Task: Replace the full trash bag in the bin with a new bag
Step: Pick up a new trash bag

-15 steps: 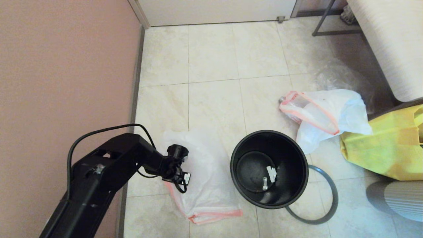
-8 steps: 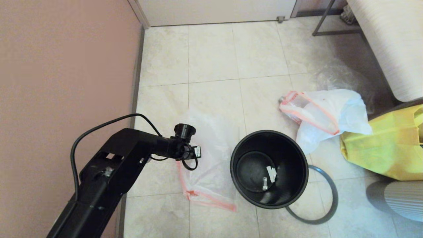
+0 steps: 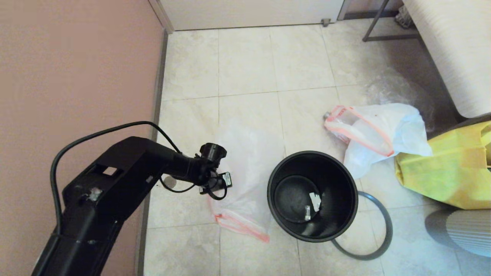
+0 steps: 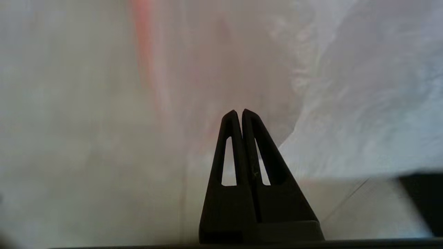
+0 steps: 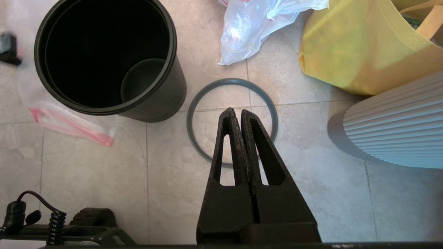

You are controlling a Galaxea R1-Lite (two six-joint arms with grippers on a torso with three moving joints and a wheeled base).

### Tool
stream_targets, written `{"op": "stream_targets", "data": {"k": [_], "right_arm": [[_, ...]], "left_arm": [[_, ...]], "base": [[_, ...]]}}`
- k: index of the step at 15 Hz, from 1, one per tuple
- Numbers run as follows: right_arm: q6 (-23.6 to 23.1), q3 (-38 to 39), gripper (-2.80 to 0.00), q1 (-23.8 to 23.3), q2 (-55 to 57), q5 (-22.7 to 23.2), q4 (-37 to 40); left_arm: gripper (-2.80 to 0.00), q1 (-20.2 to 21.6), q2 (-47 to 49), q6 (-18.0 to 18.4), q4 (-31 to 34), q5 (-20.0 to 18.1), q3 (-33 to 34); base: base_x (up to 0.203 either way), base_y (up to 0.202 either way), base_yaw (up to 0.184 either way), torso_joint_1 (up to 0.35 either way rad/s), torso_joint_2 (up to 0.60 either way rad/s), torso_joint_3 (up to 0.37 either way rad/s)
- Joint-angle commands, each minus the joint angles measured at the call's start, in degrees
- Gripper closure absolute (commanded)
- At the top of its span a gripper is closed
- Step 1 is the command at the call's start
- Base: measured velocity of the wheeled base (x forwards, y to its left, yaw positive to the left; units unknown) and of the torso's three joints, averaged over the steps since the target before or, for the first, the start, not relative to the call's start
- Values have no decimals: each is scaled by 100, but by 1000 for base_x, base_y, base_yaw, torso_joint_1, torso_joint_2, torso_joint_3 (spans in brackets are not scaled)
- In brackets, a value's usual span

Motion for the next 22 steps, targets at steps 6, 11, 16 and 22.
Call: {"op": "stream_targets", "data": {"k": [6, 11, 16, 22], "right_arm": [[0, 0, 0, 2, 7, 3, -3], [0, 0, 0, 2, 7, 3, -3], [0, 0, 0, 8, 7, 3, -3], [0, 0, 0, 2, 7, 3, -3]], "left_arm": [[0, 13, -462, -195, -573, 10, 1337], [0, -52, -432, 28, -1405, -9, 968], [0, -39, -289, -330, 251, 50, -175], [0, -5, -752, -607, 320, 530, 1785]], "base": [[0, 0, 0, 0, 0, 0], [0, 0, 0, 0, 0, 0], [0, 0, 0, 0, 0, 0], [0, 0, 0, 0, 0, 0]]}}
